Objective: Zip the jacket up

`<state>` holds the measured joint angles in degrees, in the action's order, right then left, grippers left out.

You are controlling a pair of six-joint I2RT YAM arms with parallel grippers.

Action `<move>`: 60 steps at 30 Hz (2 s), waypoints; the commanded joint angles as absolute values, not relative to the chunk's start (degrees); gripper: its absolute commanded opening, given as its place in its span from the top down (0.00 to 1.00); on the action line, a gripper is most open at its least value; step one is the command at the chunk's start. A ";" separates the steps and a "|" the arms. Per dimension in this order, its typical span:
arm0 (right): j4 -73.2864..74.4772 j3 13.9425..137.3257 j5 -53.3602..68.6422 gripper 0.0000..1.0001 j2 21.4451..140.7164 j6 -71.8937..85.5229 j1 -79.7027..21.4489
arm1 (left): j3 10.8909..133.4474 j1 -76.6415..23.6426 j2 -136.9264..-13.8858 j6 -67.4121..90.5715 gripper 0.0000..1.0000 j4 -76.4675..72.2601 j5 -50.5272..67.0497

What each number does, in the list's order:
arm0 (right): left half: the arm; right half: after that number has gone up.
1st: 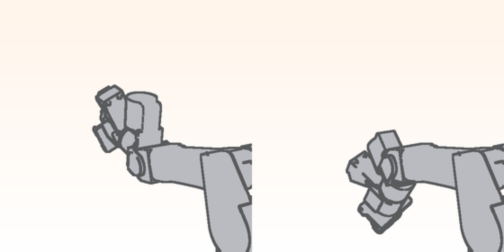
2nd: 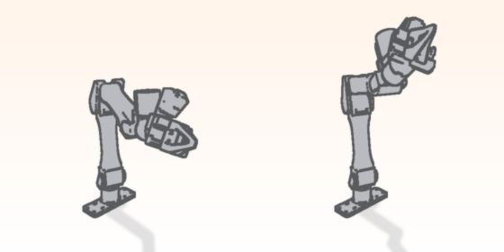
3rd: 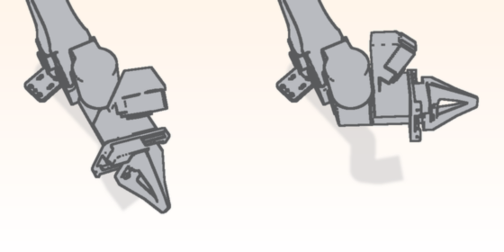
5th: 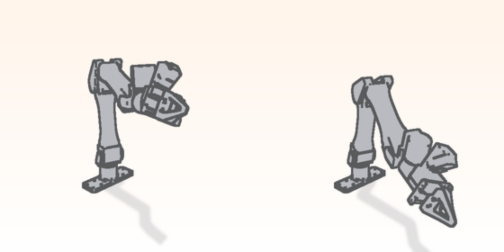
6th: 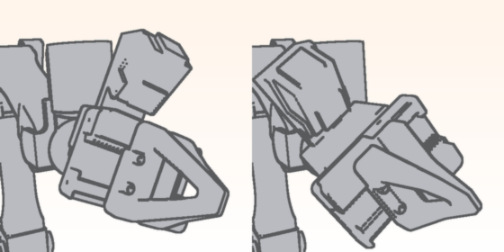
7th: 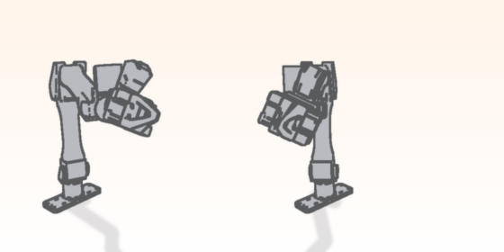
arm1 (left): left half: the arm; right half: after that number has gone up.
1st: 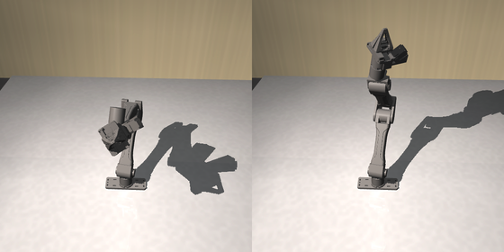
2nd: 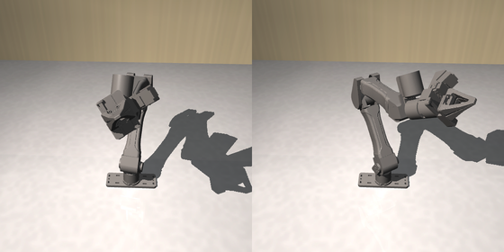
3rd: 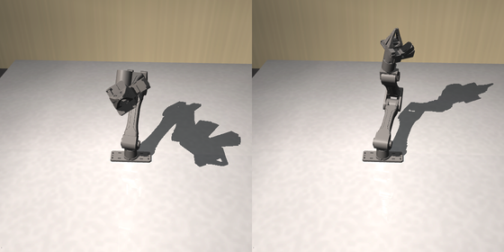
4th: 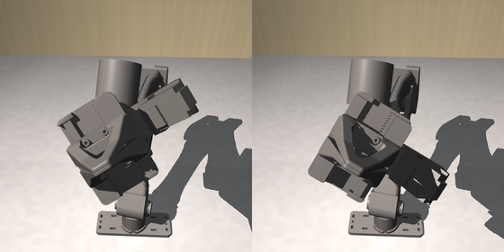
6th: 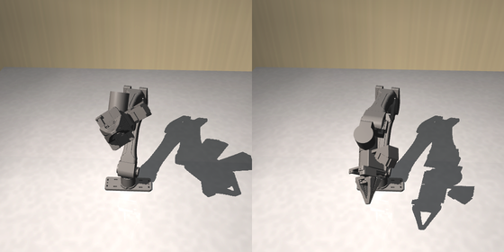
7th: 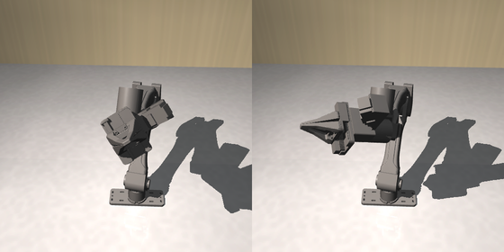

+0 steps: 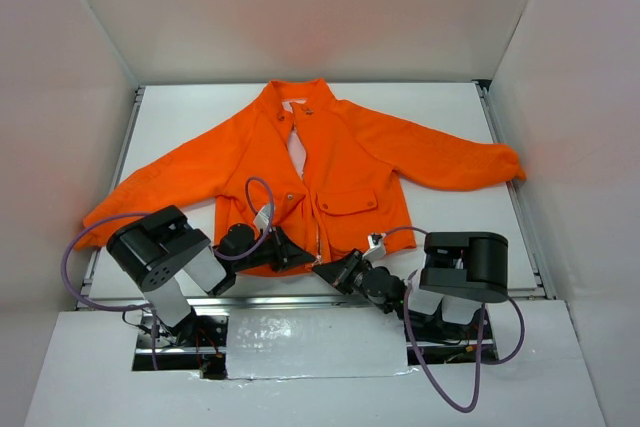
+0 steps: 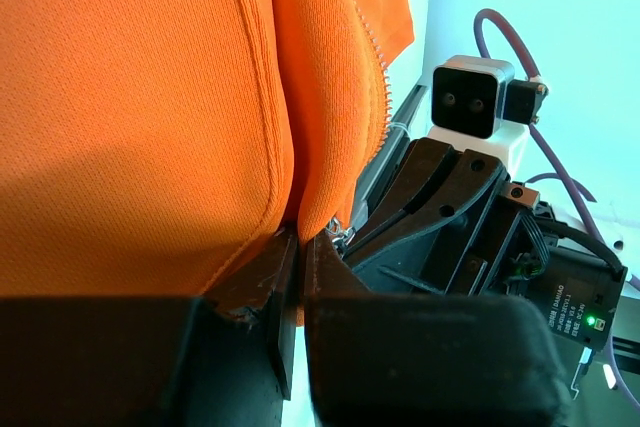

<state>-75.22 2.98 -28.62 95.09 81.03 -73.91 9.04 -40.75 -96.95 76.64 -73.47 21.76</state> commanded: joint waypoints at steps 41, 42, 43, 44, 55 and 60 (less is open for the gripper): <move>1.50 22.68 -19.35 1.00 58.98 101.68 -63.81 | 9.31 -44.82 -84.29 61.35 1.00 -77.44 25.14; 0.89 22.68 -18.90 1.00 58.80 101.95 -63.55 | 9.32 -45.00 -84.11 60.83 1.00 -76.21 24.70; 1.14 22.76 -18.55 1.00 58.54 103.26 -63.11 | 9.40 -45.44 -83.94 60.56 1.00 -75.59 24.44; 2.01 22.85 -18.20 1.00 58.36 104.58 -62.84 | 9.23 -45.61 -83.59 60.38 1.00 -75.32 24.17; 7.30 22.07 -13.72 1.00 53.17 120.05 -58.89 | 7.65 -48.86 -82.53 59.06 1.00 -73.30 19.34; 0.99 19.60 -9.85 1.00 53.09 123.65 -57.83 | 7.38 -49.22 -80.60 58.02 1.00 -70.52 18.19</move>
